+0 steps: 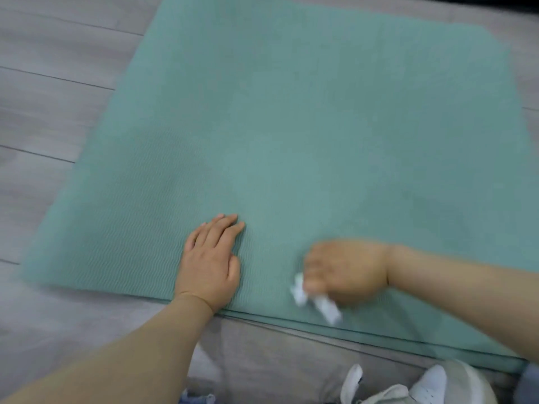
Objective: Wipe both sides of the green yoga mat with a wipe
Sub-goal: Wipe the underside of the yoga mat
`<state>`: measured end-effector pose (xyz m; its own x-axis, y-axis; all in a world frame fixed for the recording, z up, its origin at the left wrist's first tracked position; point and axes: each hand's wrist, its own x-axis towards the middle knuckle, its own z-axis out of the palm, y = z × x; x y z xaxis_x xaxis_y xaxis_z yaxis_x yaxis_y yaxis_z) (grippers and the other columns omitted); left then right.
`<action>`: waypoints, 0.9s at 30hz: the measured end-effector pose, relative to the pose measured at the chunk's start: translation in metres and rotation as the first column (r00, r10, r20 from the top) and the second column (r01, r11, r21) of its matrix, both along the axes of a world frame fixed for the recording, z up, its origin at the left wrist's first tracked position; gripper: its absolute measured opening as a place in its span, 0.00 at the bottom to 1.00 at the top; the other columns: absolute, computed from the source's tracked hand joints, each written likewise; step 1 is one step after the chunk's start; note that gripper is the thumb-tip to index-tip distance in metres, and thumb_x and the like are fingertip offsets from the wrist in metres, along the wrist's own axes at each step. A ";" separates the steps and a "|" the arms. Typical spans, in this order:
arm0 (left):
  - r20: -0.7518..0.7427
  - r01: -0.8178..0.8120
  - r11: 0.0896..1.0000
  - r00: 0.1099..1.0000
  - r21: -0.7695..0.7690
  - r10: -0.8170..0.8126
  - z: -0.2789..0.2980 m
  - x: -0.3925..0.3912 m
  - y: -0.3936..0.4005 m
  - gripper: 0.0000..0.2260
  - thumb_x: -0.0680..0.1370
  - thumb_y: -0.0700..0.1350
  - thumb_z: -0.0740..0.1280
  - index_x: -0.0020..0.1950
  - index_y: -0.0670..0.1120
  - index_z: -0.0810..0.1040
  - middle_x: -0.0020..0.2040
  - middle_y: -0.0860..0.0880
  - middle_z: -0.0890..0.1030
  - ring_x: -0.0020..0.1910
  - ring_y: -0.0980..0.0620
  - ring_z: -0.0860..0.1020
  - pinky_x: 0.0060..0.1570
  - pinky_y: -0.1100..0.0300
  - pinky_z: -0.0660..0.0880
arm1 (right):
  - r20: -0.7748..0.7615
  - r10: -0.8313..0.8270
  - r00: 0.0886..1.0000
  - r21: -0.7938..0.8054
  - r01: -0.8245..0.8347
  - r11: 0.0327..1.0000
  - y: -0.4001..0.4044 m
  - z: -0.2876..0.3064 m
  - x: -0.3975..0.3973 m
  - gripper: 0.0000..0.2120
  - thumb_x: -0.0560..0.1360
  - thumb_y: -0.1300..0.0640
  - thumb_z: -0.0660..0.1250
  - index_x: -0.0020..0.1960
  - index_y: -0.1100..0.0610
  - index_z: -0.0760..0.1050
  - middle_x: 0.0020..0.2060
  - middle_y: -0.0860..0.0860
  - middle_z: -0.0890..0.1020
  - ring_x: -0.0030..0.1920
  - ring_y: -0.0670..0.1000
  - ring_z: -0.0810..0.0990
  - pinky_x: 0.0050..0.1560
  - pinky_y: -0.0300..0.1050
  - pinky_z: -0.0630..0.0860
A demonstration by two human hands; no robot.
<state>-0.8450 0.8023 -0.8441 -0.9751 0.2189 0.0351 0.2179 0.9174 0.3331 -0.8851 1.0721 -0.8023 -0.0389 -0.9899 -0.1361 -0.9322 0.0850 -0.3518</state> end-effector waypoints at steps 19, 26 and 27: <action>-0.008 -0.007 1.000 1.000 0.015 0.007 0.000 0.000 -0.001 0.26 0.70 0.45 0.54 0.66 0.45 0.77 0.68 0.48 0.76 0.69 0.47 0.71 0.69 0.49 0.61 | -0.103 -0.668 0.737 0.059 0.675 0.735 -0.003 0.011 0.065 0.12 0.66 0.55 0.60 0.48 0.51 0.64 0.34 0.49 0.78 0.30 0.53 0.75 0.29 0.40 0.67; -0.002 -0.011 1.000 1.000 0.003 0.011 -0.001 0.000 0.000 0.26 0.71 0.45 0.54 0.66 0.45 0.77 0.69 0.49 0.75 0.70 0.48 0.70 0.70 0.49 0.60 | 0.085 -0.823 0.561 0.234 0.792 0.564 -0.009 0.023 0.056 0.09 0.79 0.49 0.59 0.54 0.53 0.72 0.51 0.51 0.72 0.47 0.55 0.76 0.45 0.48 0.69; -0.002 -0.015 1.000 1.000 0.003 0.015 -0.001 0.001 0.000 0.26 0.71 0.45 0.54 0.66 0.46 0.77 0.69 0.49 0.75 0.70 0.48 0.69 0.71 0.50 0.60 | 0.081 -0.847 0.525 0.238 0.815 0.528 -0.011 0.022 0.059 0.11 0.77 0.50 0.61 0.57 0.53 0.70 0.52 0.50 0.71 0.49 0.55 0.76 0.47 0.48 0.70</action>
<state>-0.8443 0.8024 -0.8453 -0.9781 0.2045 0.0376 0.2051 0.9194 0.3357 -0.8256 1.0608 -0.7805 -0.7943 -0.4817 -0.3703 -0.3340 0.8553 -0.3961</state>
